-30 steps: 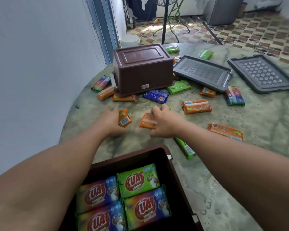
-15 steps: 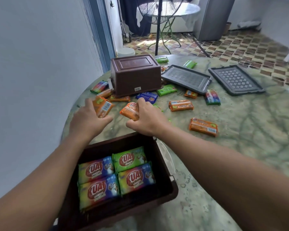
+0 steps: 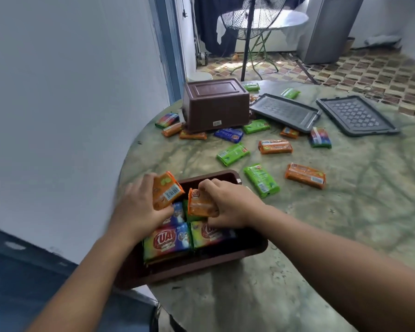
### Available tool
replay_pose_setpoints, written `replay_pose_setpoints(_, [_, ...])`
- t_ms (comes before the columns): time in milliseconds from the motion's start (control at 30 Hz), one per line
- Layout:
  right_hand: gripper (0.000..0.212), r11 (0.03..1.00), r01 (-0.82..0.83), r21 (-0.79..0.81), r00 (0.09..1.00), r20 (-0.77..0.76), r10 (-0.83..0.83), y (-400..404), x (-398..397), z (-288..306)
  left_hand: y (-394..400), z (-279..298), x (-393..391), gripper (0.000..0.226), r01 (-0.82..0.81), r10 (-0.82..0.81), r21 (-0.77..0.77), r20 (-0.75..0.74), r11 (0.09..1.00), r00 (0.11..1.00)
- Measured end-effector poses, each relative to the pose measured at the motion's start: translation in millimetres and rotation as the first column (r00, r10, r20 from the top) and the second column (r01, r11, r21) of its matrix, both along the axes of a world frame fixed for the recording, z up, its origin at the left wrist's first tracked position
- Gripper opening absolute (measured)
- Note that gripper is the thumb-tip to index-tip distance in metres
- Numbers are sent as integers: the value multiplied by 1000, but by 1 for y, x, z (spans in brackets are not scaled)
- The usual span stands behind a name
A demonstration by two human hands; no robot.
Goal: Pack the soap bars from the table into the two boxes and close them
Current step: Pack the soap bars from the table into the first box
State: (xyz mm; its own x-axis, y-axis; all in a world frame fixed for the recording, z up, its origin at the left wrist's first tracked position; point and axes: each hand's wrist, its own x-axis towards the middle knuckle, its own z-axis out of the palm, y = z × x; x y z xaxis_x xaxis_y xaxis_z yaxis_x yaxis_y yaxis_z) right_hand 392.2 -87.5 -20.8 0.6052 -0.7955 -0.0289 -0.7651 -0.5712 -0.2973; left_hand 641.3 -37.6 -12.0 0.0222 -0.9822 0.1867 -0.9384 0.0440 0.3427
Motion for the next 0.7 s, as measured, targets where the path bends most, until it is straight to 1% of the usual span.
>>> replay_pose_setpoints(67, [82,1000,7,-22,1000,-29,-7,-1,1,-1,6,-10,7,75,42,-41,54,-14,998,999])
replay_pose_setpoints(100, [82,999,14,-34,999,-29,-15,-2,1,-2,9,-14,9,76,58,-58,70,3,996,998])
replay_pose_setpoints(233, [83,998,21,-63,998,-58,-24,-1,1,-7,14,-26,9,77,105,-113,68,142,992,983])
replay_pose_setpoints(333, [85,996,20,-81,996,-88,-27,-1,2,-9,13,-27,8,74,124,-131,55,151,991,980])
replay_pose_setpoints(433, [85,996,19,-86,995,-100,-28,-1,2,-9,13,-29,11,72,132,-144,81,161,988,976])
replay_pose_setpoints(500, [84,996,13,-89,993,-114,-23,-2,2,-10,13,-30,12,68,141,-156,91,176,986,972])
replay_pose_setpoints(600, [81,997,-15,-81,990,-140,3,-4,4,-10,14,-28,12,55,143,-152,77,139,987,979])
replay_pose_setpoints(700, [76,997,-28,-67,989,-148,18,-6,4,-10,15,-27,12,41,162,-162,10,52,987,985])
